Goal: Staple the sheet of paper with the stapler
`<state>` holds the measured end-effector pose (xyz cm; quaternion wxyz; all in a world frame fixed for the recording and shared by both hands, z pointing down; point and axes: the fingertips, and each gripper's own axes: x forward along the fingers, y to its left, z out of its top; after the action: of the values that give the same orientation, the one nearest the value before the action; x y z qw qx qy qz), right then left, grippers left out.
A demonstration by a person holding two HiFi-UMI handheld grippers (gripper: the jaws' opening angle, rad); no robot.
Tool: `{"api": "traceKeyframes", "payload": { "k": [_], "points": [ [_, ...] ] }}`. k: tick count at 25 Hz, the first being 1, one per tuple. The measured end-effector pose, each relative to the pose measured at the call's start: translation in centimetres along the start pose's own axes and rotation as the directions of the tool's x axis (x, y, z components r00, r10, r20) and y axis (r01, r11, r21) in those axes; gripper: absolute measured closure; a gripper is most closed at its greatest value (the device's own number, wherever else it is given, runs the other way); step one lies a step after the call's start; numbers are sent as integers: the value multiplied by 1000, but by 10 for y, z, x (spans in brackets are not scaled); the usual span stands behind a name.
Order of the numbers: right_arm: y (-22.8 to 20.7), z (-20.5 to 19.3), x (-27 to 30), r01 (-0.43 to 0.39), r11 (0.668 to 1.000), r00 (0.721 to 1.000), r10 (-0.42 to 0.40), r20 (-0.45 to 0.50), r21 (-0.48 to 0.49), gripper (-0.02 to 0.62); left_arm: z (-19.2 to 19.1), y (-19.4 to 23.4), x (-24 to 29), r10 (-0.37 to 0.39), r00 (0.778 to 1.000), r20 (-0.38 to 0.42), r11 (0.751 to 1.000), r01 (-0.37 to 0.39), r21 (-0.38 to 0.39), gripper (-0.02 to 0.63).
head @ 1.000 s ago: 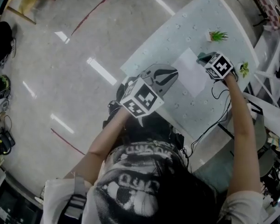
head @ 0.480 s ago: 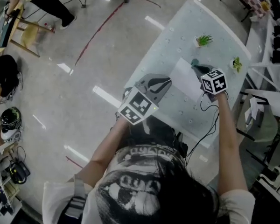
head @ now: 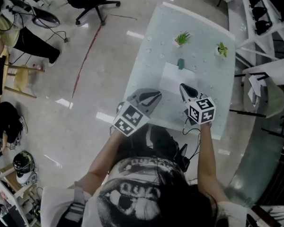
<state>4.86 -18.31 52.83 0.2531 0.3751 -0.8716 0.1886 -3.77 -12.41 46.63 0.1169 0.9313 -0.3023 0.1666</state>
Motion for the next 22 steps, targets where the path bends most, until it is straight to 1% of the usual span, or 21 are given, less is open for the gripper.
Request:
{"api": "traceKeyframes", "payload": {
  "k": [4, 8, 13, 17, 22],
  "points": [
    [15, -7, -38, 25, 998, 997, -30, 76, 66, 600, 3, -19, 8, -26, 1000, -5, 1000, 26, 14, 592],
    [25, -8, -75, 46, 991, 987, -64, 148, 123, 600, 9, -40, 12, -49, 999, -14, 998, 49, 43, 592],
    [39, -18, -118, 43, 990, 976, -70, 206, 132, 600, 10, -75, 14, -40, 999, -19, 997, 41, 61, 592],
    [47, -34, -156, 40, 989, 967, -74, 244, 144, 601, 10, -114, 11, -21, 1000, -17, 998, 22, 62, 592],
    [69, -49, -187, 15, 992, 957, -51, 287, 127, 601, 6, -158, -7, 3, 1000, -14, 997, -2, 73, 592]
  ]
}}
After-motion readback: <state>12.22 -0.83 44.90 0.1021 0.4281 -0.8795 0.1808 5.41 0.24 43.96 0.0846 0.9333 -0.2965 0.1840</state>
